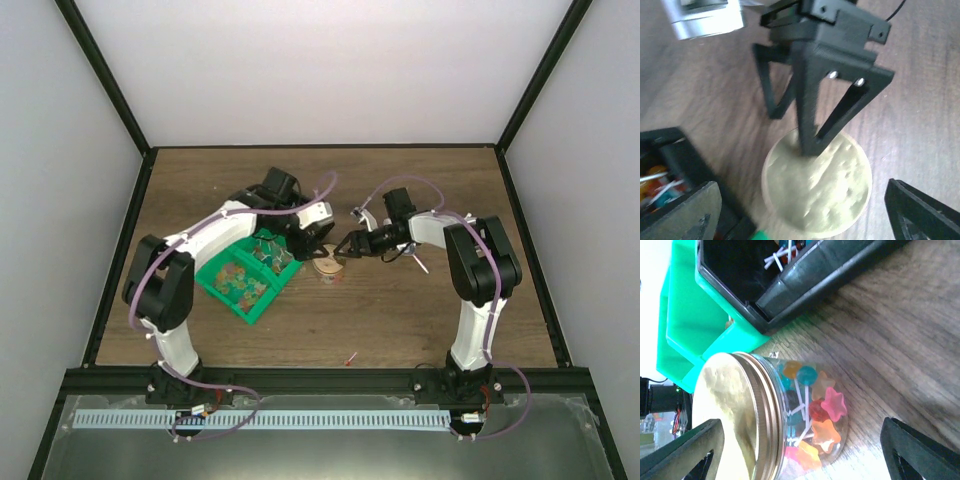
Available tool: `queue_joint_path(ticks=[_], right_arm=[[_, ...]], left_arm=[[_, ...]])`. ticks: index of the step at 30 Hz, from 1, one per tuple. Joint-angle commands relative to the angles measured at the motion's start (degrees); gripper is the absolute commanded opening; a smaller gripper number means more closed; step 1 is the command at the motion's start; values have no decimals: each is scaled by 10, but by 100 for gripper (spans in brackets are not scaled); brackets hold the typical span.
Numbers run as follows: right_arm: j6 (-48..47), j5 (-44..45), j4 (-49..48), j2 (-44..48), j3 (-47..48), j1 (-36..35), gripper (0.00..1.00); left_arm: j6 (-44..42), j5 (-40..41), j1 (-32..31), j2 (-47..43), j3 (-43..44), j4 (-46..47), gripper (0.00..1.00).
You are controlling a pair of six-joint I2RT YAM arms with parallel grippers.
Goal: Pack the candies
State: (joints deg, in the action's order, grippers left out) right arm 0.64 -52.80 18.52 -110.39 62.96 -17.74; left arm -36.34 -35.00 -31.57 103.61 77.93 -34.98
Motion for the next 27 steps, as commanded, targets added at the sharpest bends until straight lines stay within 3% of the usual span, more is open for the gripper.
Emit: queue_joint_path(ticks=[1,6,8,22,27], right_arm=[[-5,-5,9,2,31,-1,88],[-8,-13,22,9,38,-1,89],[-11,-14,29,11,38,-2,89],[-21,4,35,-12,41,-16,81],[-36,19,36,-34,29,-15,70]], left_arm=[[-29,1,31,-43,0,-25,84],[-69,1,30,-54,-22,-43,50],[-76,-1,26,-50,-24,-49,41],[-85,98,-18,4,-67,-13,30],[-95,112,-16,39,-74,-47,28]])
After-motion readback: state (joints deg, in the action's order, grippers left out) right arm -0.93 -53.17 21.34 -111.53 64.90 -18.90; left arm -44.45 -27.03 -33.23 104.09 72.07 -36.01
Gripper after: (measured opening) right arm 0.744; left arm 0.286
